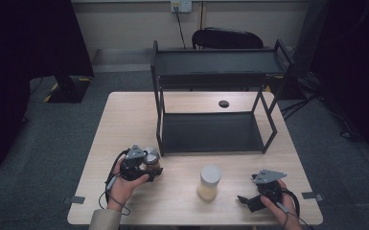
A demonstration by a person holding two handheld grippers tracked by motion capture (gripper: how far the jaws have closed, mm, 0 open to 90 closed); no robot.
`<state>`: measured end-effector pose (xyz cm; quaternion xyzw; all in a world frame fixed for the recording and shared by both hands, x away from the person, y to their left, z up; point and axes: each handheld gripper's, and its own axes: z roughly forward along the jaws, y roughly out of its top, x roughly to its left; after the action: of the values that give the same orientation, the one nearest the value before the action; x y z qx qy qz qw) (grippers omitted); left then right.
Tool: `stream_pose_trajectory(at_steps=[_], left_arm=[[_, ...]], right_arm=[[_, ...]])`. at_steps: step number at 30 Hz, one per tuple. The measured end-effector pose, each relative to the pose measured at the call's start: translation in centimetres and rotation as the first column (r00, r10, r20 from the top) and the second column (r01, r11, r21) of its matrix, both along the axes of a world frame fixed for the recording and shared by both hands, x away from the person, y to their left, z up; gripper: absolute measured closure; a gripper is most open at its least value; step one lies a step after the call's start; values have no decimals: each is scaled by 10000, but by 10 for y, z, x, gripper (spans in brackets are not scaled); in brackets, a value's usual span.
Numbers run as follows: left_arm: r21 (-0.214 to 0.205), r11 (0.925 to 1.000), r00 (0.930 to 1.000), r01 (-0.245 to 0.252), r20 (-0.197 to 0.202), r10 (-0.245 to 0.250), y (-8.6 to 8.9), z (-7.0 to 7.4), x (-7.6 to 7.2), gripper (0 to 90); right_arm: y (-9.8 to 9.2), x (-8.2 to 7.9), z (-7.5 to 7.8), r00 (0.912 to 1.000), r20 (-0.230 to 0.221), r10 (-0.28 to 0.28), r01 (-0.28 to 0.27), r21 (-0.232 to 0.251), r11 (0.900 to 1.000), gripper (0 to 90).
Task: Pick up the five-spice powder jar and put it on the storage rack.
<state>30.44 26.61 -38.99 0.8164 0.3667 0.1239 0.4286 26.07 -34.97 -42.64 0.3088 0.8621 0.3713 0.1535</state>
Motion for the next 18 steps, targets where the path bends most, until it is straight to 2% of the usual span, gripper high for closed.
stream_pose_trajectory(at_steps=[4,14,16,18], left_arm=[[104,9994,9995,331,-7,-331,-10,6,6,293],[96,9976,9976,683,75,-684,-28,13,15,293],[-13,9970,9970,776,59,-776,-32,15,18,294],[85,9958,9958,911,120,-912,-36,18,20,294]], right_arm=[[0,0,0,10000,1,0,0,0,10000,0],[0,0,0,10000,3,-2,2,0,10000,0],[0,0,0,10000,1,-2,2,1,10000,0],[0,0,0,10000,2,-7,7,1,10000,0]])
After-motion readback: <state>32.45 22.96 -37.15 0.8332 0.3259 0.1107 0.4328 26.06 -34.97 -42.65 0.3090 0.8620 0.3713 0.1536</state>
